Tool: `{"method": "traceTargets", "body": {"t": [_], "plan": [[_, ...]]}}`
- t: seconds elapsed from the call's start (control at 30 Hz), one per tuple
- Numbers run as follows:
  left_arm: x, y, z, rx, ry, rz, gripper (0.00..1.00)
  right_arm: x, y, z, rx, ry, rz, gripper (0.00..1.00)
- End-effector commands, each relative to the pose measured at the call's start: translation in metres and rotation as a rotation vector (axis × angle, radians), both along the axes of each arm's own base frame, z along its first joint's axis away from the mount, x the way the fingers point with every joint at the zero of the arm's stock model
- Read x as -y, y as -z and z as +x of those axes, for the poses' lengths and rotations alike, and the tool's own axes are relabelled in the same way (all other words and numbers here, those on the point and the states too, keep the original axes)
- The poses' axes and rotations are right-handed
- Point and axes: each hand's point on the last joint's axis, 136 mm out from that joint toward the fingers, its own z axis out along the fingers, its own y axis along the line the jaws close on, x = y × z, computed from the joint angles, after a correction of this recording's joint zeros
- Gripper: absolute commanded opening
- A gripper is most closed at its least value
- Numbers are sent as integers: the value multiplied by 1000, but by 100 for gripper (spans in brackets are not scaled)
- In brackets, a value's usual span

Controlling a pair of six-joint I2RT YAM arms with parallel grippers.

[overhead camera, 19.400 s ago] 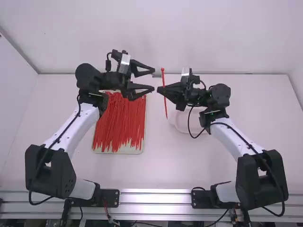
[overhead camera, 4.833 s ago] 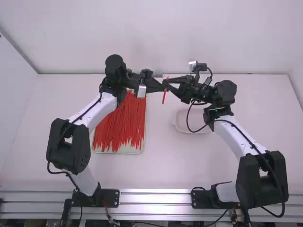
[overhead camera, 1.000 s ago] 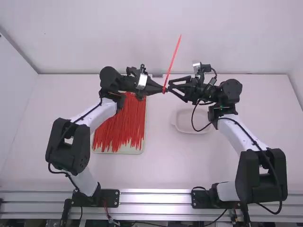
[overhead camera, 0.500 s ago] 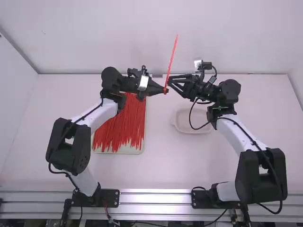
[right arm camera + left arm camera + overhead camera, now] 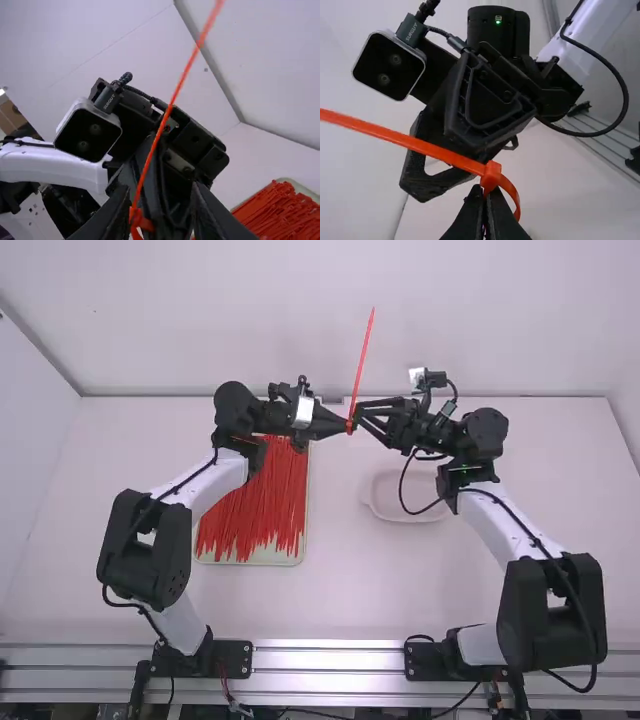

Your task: Fasten the cable tie

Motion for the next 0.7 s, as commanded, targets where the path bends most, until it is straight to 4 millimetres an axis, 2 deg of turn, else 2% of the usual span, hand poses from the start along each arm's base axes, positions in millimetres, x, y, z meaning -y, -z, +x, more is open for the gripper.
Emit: {"method": "traceTargets", "body": {"t": [0.0, 0.67], "plan": [[2, 5, 1, 11, -4, -1, 2, -5, -20, -9, 59, -15, 10, 33], [7, 9, -1, -18, 12, 9, 3, -6, -21, -7, 77, 0, 13, 29]]}}
